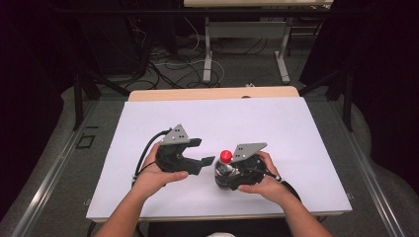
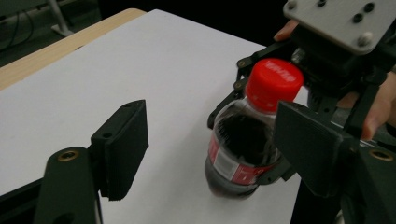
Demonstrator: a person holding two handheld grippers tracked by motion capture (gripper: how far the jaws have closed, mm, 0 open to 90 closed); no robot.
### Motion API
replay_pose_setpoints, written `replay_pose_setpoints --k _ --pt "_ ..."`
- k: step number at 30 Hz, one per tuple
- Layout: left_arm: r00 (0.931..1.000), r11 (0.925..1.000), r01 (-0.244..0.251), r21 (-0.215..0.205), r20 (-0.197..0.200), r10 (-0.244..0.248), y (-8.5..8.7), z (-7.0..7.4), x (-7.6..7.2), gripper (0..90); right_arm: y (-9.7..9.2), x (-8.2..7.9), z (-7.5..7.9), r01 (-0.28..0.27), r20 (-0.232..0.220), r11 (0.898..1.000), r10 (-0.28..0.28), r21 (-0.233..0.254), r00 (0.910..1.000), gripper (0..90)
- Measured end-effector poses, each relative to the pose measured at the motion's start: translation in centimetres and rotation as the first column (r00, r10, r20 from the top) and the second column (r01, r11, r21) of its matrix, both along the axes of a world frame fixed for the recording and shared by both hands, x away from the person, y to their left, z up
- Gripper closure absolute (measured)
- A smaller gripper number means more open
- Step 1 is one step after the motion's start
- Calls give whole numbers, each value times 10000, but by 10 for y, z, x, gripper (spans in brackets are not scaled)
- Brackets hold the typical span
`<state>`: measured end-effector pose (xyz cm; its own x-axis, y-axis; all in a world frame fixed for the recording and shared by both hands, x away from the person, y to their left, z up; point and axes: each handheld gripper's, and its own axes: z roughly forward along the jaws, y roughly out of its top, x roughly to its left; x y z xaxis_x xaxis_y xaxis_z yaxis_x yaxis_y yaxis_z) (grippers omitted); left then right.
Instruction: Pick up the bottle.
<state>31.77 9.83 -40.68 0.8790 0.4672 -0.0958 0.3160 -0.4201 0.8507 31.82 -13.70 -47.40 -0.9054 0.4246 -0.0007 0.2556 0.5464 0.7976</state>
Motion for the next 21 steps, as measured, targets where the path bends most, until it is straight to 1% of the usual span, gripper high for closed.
replay_pose_setpoints --k 3,4,6,7,8,9,10,11,12,13,15,16,17,19,21 --pt "9992 9992 398 17 -32 -398 -7 2 0 291 1 0 0 -171 -112 9998 172 57 9998 298" --pt "9982 9982 598 64 -31 -597 -8 3 0 299 1 -1 0 -178 -152 9998 179 71 9997 298" --pt "9955 9955 949 65 -87 -948 -11 4 0 301 3 -1 -1 -251 -20 9996 251 154 9997 298" --pt "9944 9944 1054 40 -121 -1054 -12 4 0 309 3 -2 -1 -359 -191 9993 359 39 9992 298" --pt "9930 9932 1160 -16 -230 -1160 -13 4 1 309 3 -2 -1 -359 -191 9993 359 39 9992 298" --pt "9909 9913 1314 -123 -289 -1317 -14 4 1 318 4 -3 -2 -377 -129 9992 378 112 9992 298" --pt "9873 9880 1530 -201 -410 -1537 -15 4 2 355 6 -4 -2 -480 -155 9988 481 65 9987 298" --pt "9839 9852 1694 -265 -528 -1706 -16 4 3 373 7 -4 -2 -509 -129 9986 511 118 9986 298" --pt "9820 9840 1756 -310 -657 -1773 -17 5 3 373 7 -4 -2 -509 -129 9986 511 118 9986 298" --pt "9815 9836 1774 -311 -679 -1792 -18 5 4 407 8 -5 -2 -584 -114 9983 585 85 9982 298" --pt "9811 9840 1768 -240 -752 -1781 -21 5 4 413 9 -5 -2 -646 -138 9979 647 95 9978 298" --pt "9808 9838 1777 -249 -776 -1791 -22 5 4 437 9 -6 -2 -769 -125 9970 769 29 9970 298" --pt "9781 9823 1856 -262 -907 -1872 -23 5 5 437 9 -6 -2 -769 -125 9970 769 29 9970 298" --pt "9730 9787 2035 -284 -1049 -2054 -25 5 5 458 11 -7 -2 -785 -126 9969 786 64 9968 298" --pt "9713 9776 2096 -206 -1106 -2106 -27 5 5 480 12 -8 -2 -854 -136 9963 855 84 9962 298"
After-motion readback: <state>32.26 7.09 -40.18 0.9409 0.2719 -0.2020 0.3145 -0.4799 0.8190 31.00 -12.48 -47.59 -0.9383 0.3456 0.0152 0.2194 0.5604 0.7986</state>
